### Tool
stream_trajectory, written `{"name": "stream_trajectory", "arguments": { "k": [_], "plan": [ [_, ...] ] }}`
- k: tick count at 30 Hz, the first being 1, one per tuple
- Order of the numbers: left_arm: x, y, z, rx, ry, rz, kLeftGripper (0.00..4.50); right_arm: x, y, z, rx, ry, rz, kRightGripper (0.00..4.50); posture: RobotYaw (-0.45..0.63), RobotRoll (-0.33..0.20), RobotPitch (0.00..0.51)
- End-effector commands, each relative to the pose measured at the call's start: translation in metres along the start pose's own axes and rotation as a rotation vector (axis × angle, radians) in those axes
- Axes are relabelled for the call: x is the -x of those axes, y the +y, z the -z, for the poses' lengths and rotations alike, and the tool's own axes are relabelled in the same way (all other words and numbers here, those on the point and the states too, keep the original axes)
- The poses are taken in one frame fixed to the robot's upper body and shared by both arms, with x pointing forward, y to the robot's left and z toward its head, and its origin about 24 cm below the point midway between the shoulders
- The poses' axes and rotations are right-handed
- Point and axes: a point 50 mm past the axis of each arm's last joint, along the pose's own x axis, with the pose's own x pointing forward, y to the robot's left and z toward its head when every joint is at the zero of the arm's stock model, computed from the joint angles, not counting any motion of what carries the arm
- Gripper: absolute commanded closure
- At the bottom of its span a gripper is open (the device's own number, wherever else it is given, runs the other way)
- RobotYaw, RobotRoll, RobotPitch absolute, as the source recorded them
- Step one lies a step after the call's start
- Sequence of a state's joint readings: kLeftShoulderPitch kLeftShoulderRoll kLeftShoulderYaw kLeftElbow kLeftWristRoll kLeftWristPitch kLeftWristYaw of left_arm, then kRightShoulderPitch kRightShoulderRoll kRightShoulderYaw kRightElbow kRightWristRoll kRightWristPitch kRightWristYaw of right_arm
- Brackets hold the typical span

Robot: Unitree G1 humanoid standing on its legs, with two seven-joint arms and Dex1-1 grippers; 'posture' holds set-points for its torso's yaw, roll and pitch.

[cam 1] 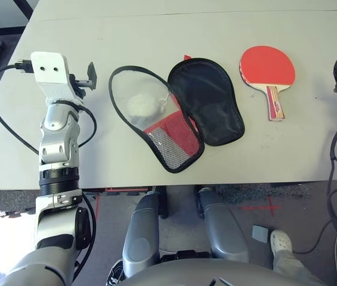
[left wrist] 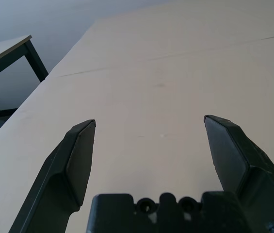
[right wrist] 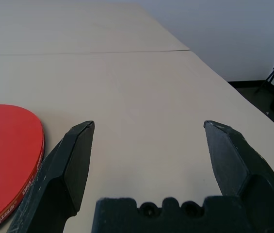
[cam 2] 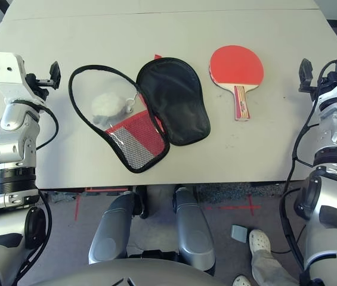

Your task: Store the ping-pong paddle in its case and zip it.

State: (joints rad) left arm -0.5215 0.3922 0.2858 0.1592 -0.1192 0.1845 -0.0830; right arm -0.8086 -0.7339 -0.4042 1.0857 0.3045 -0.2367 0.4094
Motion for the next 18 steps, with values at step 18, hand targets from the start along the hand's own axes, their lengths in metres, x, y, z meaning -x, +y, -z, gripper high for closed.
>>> {"name": "stream_trajectory", "arguments": {
  "k": [18],
  "plan": [
    [-0.015,-0.033,-0.088,0.115,-0.100,0.411,0.00,0.000,0.024,0.019,-0.017,0.019,-0.053,0.03,0.00,0.000,0.296]
  ]
}}
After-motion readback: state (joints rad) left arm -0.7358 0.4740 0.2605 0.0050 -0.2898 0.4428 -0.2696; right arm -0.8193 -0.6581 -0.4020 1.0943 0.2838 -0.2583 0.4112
